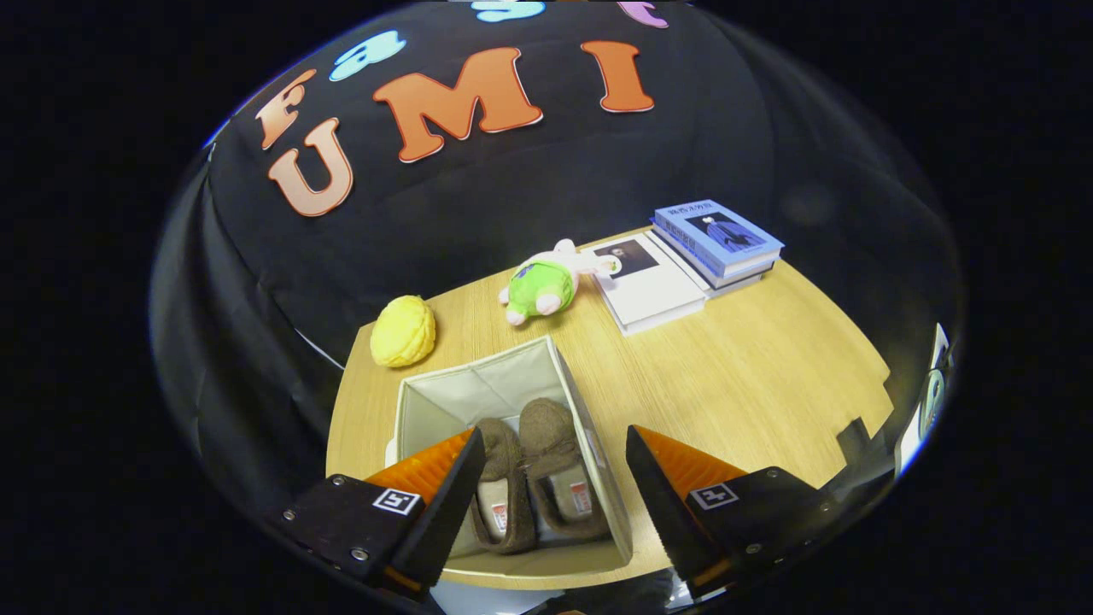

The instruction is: Open the storage box then place both shoes into the box .Put the left shoe in first, then the right shoe, with the right side of both shoes facing outward in a uniform manner.

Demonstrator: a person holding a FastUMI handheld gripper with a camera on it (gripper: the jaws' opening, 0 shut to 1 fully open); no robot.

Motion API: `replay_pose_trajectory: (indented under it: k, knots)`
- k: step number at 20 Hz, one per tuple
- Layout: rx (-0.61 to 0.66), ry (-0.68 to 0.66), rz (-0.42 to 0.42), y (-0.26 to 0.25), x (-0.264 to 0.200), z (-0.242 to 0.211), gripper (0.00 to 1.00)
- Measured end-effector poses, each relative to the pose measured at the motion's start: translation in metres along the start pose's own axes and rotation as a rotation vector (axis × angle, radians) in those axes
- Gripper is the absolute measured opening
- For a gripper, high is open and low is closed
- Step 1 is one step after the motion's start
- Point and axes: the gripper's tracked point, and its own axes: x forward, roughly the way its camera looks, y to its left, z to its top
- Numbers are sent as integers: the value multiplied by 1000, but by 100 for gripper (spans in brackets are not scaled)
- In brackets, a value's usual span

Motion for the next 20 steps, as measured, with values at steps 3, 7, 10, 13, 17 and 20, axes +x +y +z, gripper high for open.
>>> replay_pose_trajectory:
  k: [3, 7, 10, 13, 17, 20]
  knots:
    - [-14, -46, 8, -6, -9, 22, 99]
    - [-22, -113, 18, -19, -25, 59, 99]
    - [-23, -190, 29, -33, -44, 97, 99]
    - [-29, -267, 45, -48, -67, 137, 98]
    - [-64, -392, 54, -68, -102, 187, 98]
    - [-86, -436, 80, -78, -125, 197, 98]
